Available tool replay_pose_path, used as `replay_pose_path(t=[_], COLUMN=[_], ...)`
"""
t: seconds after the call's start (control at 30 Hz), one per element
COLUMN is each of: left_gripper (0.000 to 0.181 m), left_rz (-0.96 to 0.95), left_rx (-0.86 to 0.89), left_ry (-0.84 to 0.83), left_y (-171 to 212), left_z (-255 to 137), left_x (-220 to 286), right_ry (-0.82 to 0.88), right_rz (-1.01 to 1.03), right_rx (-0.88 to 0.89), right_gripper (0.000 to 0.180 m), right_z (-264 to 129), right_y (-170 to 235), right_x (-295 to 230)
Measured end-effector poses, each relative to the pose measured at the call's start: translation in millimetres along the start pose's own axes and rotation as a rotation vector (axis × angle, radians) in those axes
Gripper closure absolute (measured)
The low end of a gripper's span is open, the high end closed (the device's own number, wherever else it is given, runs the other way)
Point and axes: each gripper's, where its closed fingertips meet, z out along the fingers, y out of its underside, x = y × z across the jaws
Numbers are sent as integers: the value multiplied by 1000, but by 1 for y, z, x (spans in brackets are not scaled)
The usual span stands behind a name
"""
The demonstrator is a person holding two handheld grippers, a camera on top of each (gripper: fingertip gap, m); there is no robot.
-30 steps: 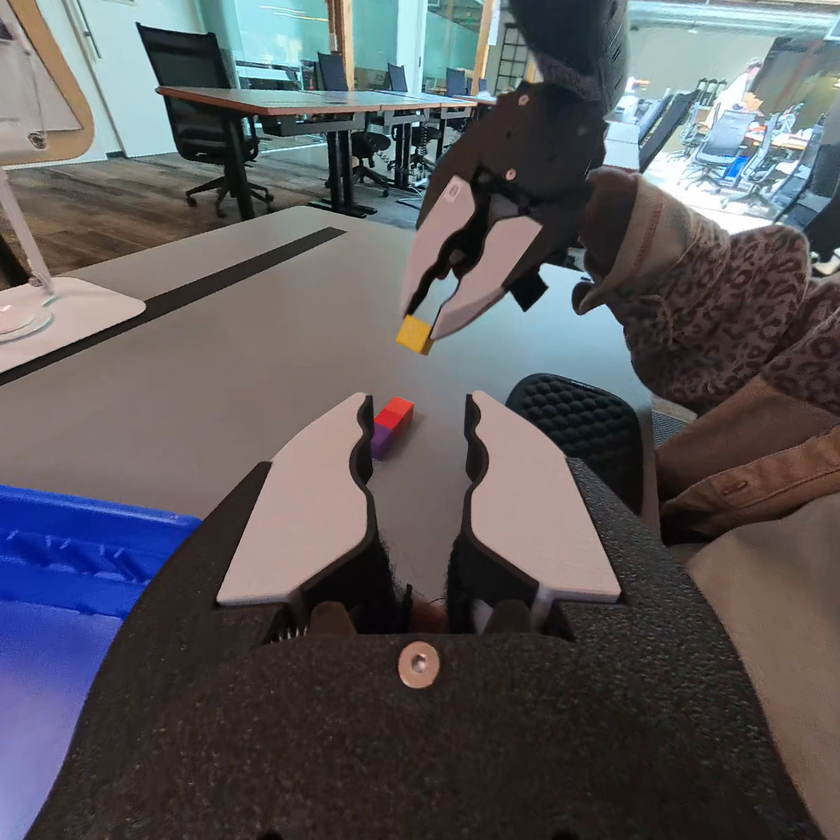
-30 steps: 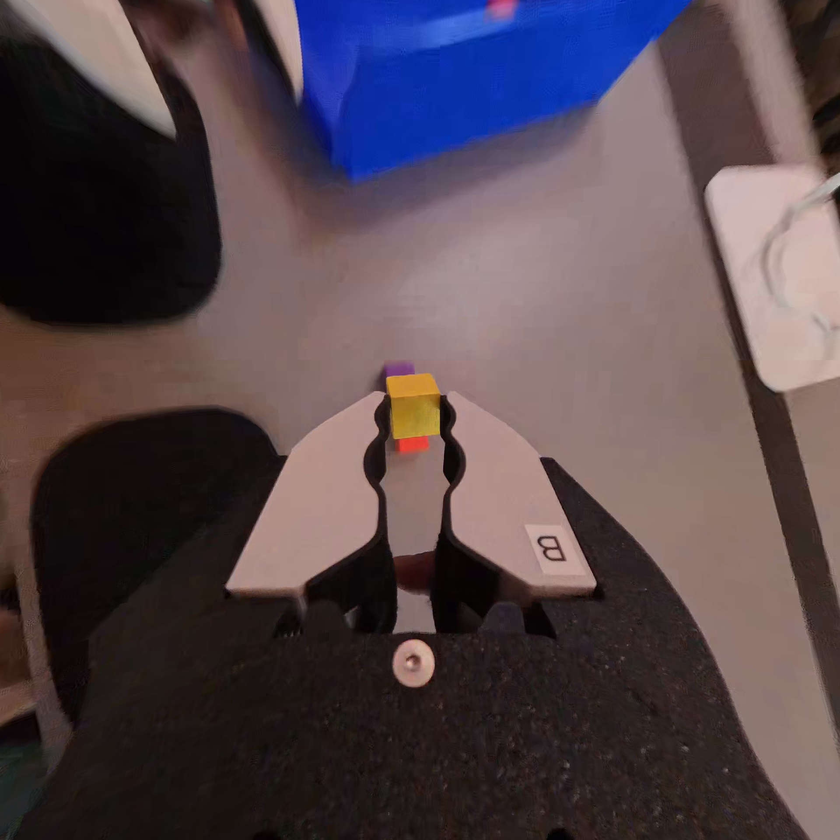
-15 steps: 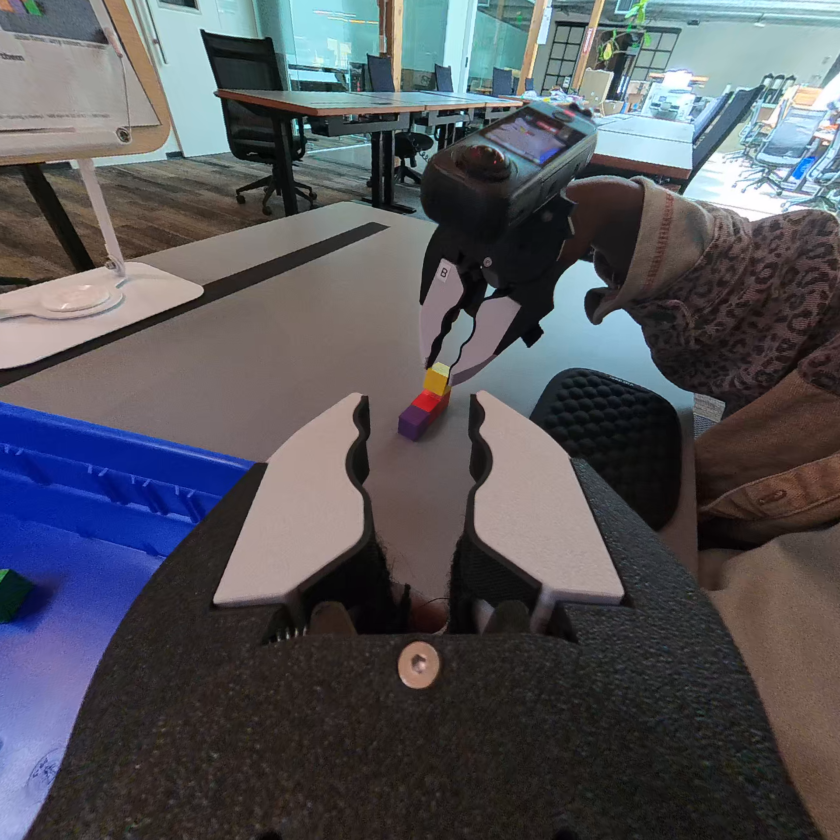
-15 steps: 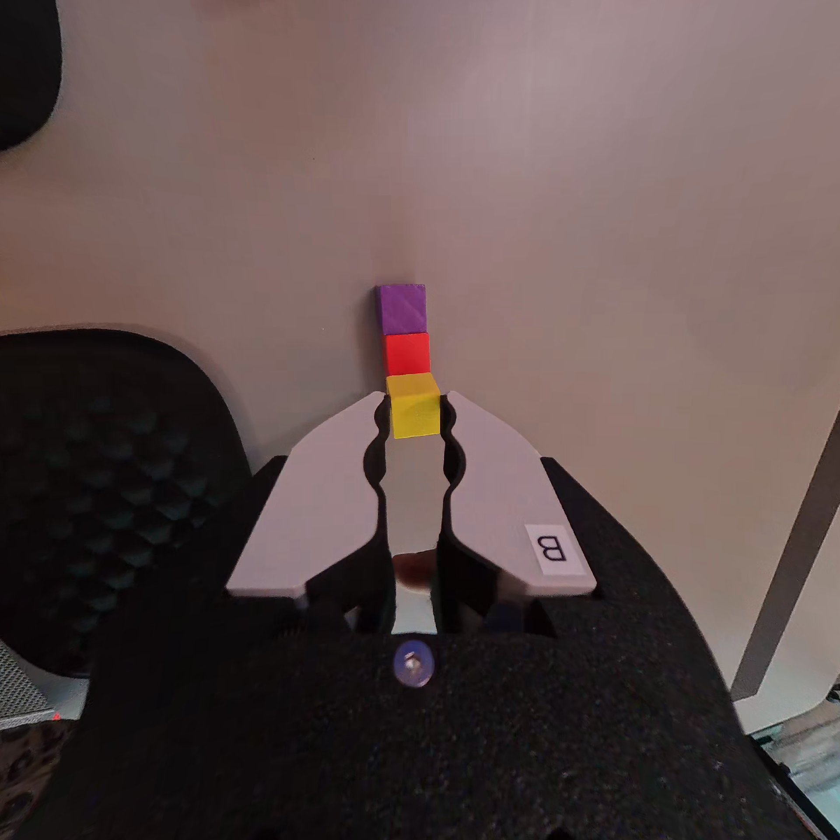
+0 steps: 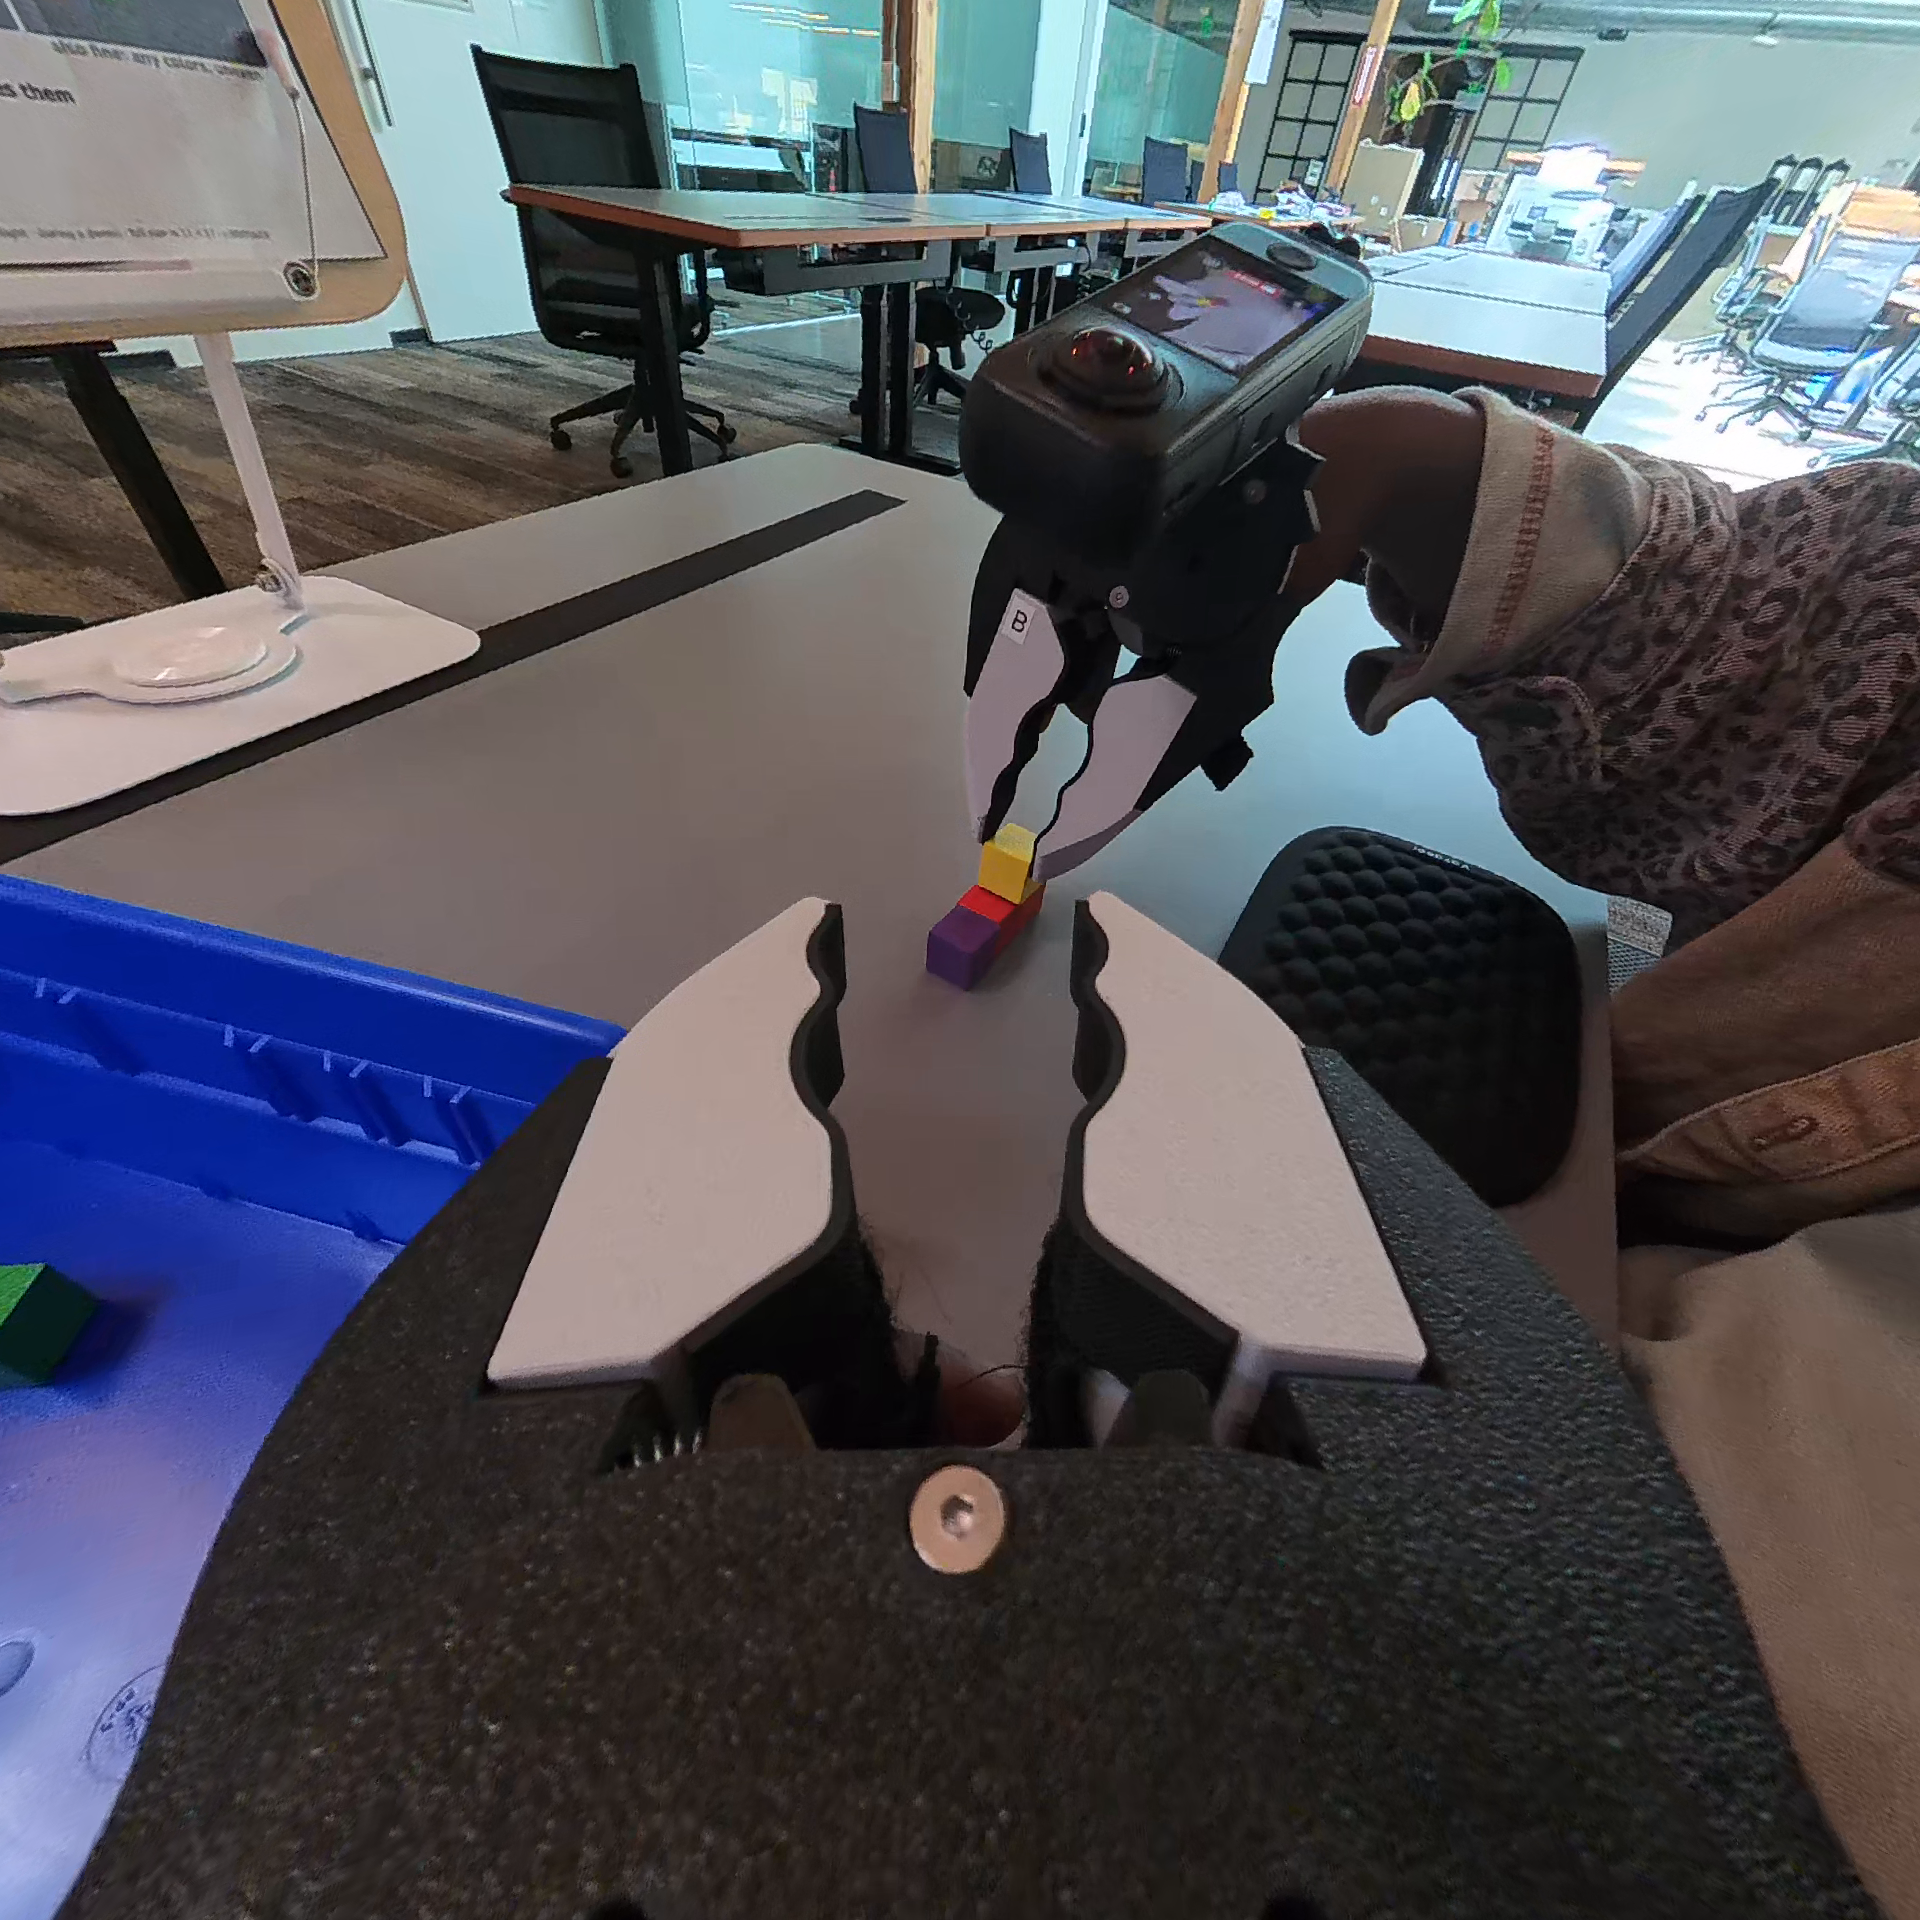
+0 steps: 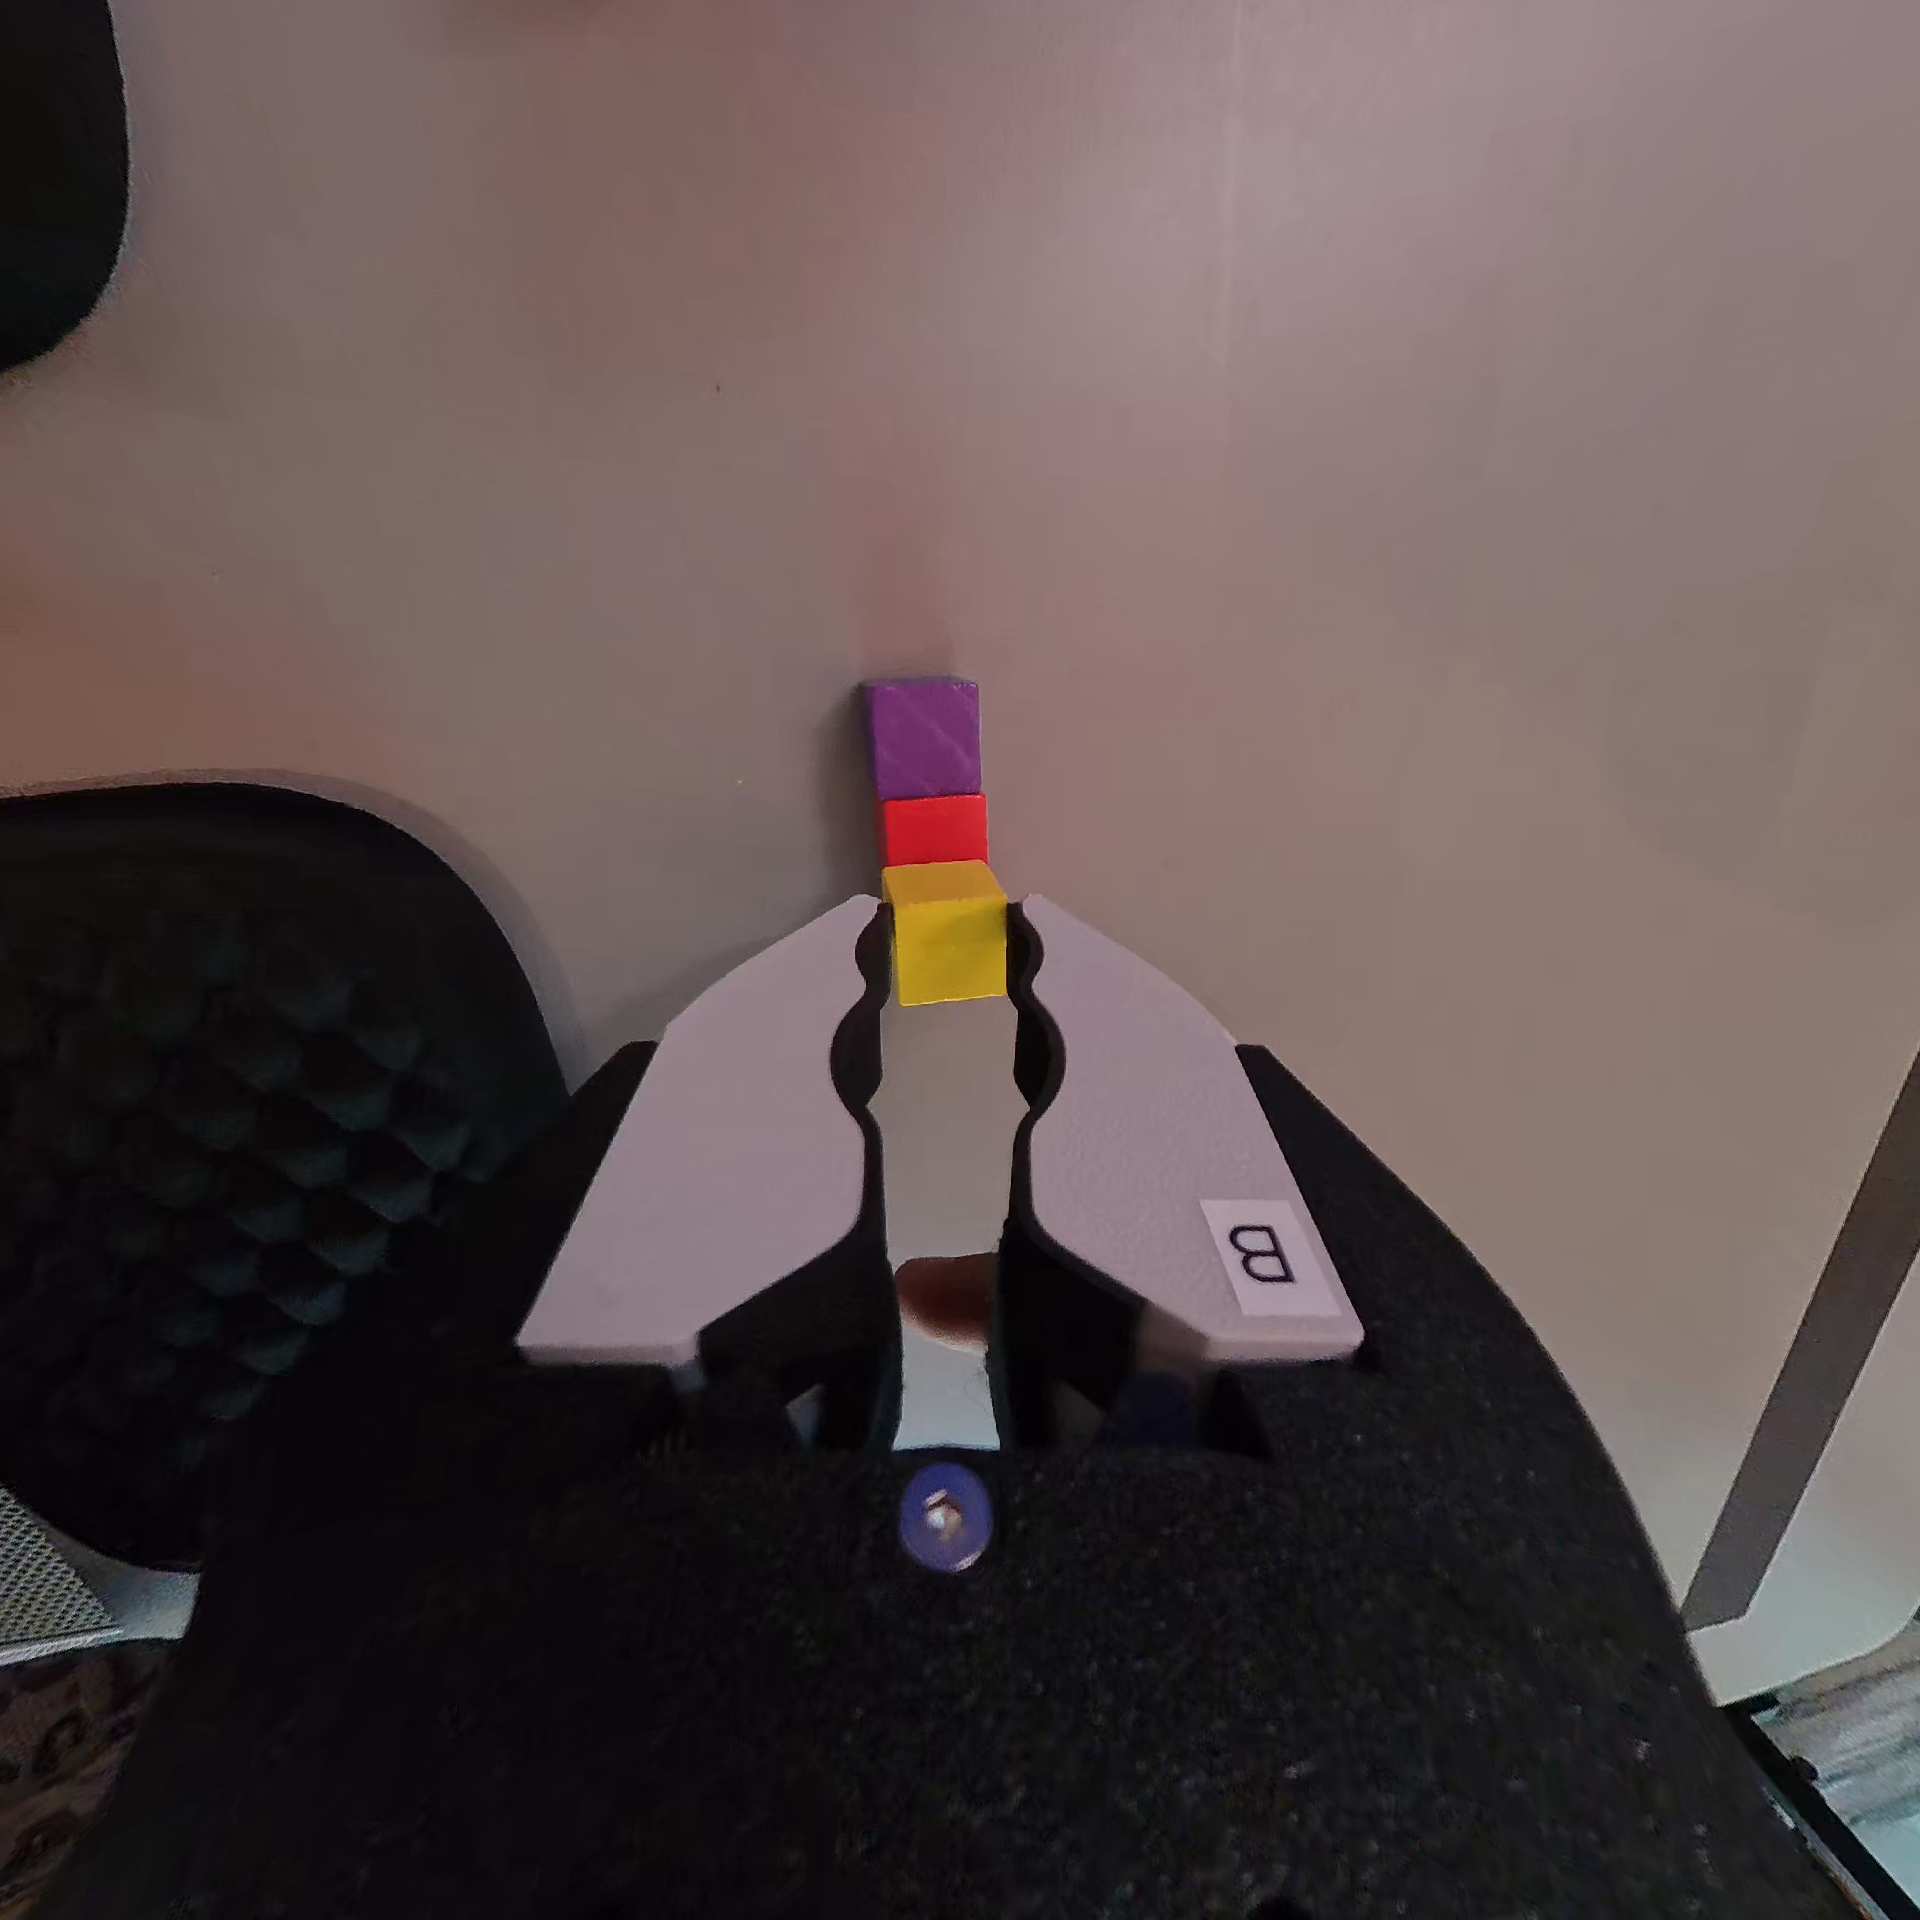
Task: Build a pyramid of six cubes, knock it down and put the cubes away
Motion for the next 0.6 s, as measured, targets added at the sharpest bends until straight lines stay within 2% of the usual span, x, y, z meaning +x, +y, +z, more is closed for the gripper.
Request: replay_pose_path(t=[0.3,0.5,0.6], left_gripper=[139,138,137], left_rz=[14,26,39], left_rx=[-23,-35,-105], left_ry=[-5,-14,-107], left_y=[4,5,10], left_z=[0,-1,-8], left_x=[-1,-5,-31], right_ry=[14,16,37], right_rz=[0,6,24], right_rx=[6,5,47], right_gripper=[159,152,145], right_z=[1,1,-5], right_y=[0,2,-1], right_x=[1,2,5])
